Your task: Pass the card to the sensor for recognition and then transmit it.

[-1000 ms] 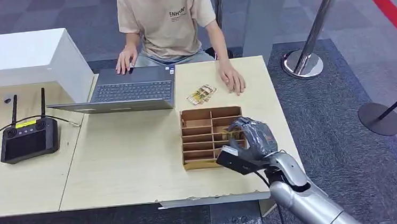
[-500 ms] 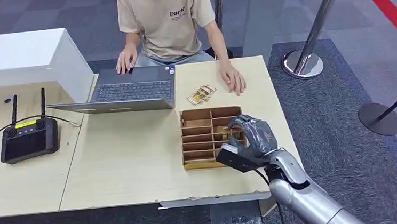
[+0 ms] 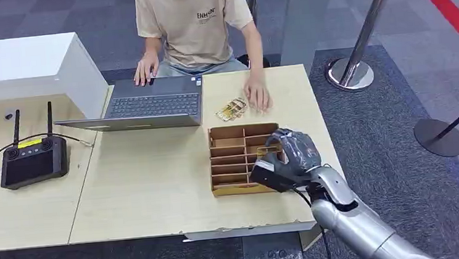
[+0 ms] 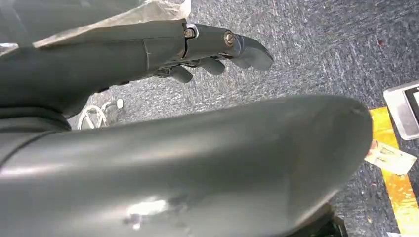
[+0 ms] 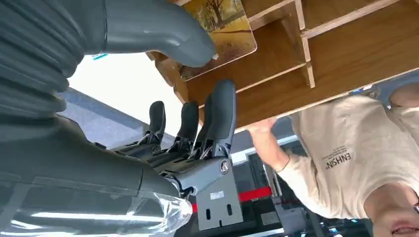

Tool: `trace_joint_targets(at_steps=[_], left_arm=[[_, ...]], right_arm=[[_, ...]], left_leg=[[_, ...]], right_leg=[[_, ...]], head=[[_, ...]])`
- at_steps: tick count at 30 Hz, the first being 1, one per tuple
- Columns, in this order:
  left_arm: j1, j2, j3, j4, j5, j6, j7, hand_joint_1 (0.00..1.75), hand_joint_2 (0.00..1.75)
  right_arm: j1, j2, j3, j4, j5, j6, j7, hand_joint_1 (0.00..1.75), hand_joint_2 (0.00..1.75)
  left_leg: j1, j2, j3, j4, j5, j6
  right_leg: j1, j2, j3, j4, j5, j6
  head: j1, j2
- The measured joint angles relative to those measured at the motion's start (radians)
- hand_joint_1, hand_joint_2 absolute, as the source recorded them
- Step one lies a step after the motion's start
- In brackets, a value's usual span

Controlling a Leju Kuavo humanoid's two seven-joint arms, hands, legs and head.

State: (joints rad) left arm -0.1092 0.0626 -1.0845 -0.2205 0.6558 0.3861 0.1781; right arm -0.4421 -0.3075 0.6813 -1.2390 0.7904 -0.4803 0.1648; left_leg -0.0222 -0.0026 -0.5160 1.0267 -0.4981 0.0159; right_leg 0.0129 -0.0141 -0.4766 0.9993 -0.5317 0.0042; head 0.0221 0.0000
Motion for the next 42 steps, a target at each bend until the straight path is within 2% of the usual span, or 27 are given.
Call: trace_joint_targets(at_steps=[17,27,39,40,41,42], left_arm=[[0.000,0.000,-0.001,0.000,-0.002,-0.002,-0.001,0.00,0.00],[0.000,0.000,-0.002,0.000,-0.002,-0.005,-0.008,0.00,0.00],[0.000,0.000,-0.002,0.000,-0.002,-0.009,-0.014,0.00,0.00],[0.000,-0.001,-0.002,0.000,-0.002,-0.009,-0.015,0.00,0.00],[0.000,-0.001,-0.002,0.000,-0.002,-0.009,-0.015,0.00,0.00],[0.000,-0.001,-0.002,0.000,-0.002,-0.009,-0.015,0.00,0.00]], right_arm=[[-0.028,0.010,0.013,0.055,0.013,0.003,0.004,1.03,1.75],[-0.042,0.019,0.024,0.087,0.007,0.027,0.004,0.87,1.75],[-0.073,0.024,0.037,0.120,-0.050,0.125,-0.013,0.86,1.75],[-0.075,0.024,0.038,0.122,-0.050,0.126,-0.014,0.89,1.75],[-0.076,0.024,0.039,0.124,-0.050,0.126,-0.014,1.31,1.75],[-0.077,0.024,0.039,0.125,-0.050,0.126,-0.014,1.45,1.75]], left_leg=[[0.000,0.000,0.000,0.000,0.000,0.000],[0.000,0.000,0.000,0.000,0.000,0.000],[0.000,0.000,0.003,0.000,0.000,0.000],[0.000,0.000,0.003,0.000,0.000,0.000],[0.000,0.000,0.003,0.000,0.000,0.000],[0.000,0.000,0.003,0.000,0.000,0.000]], right_leg=[[0.000,0.000,0.000,0.000,0.000,0.000],[0.000,0.000,0.000,0.000,0.000,0.000],[0.000,0.000,0.002,0.000,0.000,0.000],[0.000,0.000,0.002,0.000,0.000,0.000],[0.000,0.000,0.003,0.000,0.000,0.000],[0.000,0.000,0.003,0.000,0.000,0.000]], head=[[0.000,0.000],[0.000,0.000],[0.000,0.000],[0.000,0.000],[0.000,0.000],[0.000,0.000]])
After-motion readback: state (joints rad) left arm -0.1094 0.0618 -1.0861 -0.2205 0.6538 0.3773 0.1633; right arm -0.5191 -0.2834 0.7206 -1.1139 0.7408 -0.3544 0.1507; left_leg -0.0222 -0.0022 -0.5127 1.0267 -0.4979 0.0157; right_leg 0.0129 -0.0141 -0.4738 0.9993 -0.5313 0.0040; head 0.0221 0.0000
